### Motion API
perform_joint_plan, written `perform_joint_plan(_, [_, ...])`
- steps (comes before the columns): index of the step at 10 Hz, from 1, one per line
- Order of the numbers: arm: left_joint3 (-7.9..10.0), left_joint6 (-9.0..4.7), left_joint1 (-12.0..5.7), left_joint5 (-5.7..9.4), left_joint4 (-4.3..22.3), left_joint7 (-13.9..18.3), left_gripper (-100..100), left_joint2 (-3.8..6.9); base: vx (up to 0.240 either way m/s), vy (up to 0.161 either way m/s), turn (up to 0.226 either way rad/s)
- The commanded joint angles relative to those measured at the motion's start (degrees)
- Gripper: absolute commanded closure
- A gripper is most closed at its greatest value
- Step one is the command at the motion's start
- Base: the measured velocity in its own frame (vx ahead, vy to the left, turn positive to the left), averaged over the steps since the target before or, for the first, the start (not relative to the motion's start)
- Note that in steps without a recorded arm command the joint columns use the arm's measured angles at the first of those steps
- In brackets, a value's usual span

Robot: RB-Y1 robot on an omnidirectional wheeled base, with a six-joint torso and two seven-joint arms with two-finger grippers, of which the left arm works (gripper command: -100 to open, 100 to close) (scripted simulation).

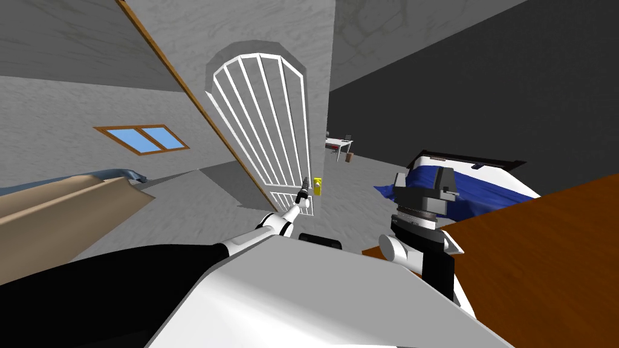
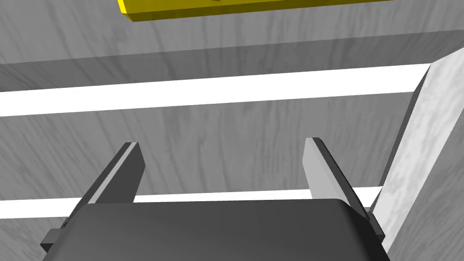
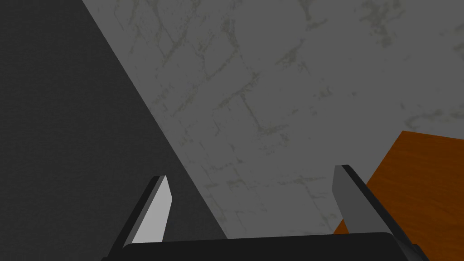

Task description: Push the door open

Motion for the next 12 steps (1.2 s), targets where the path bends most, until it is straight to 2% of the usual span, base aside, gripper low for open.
perform_joint_plan(1, [0.10, 0.34, 0.11, -0.12, -0.4, -0.1, -100, -1.27, -0.027, -0.201, -0.012])
perform_joint_plan(3, [0.15, 0.21, -0.08, -0.20, -0.1, 0.0, -100, -2.31, -0.041, -0.217, -0.005])
perform_joint_plan(4, [0.18, 0.47, -0.06, -0.15, -0.3, -0.1, -100, -1.95, -0.012, -0.096, 0.009])
perform_joint_plan(5, [0.18, 0.47, -0.06, -0.15, -0.3, -0.1, 100, -1.95, -0.002, 0.011, -0.009])
perform_joint_plan(10, [0.18, 0.47, -0.06, -0.15, -0.3, -0.1, 100, -1.95, 0.001, 0.014, -0.011])
perform_joint_plan(12, [-0.23, 0.78, 0.02, -0.55, -0.1, 0.3, 100, -1.65, 0.096, 0.059, 0.060])
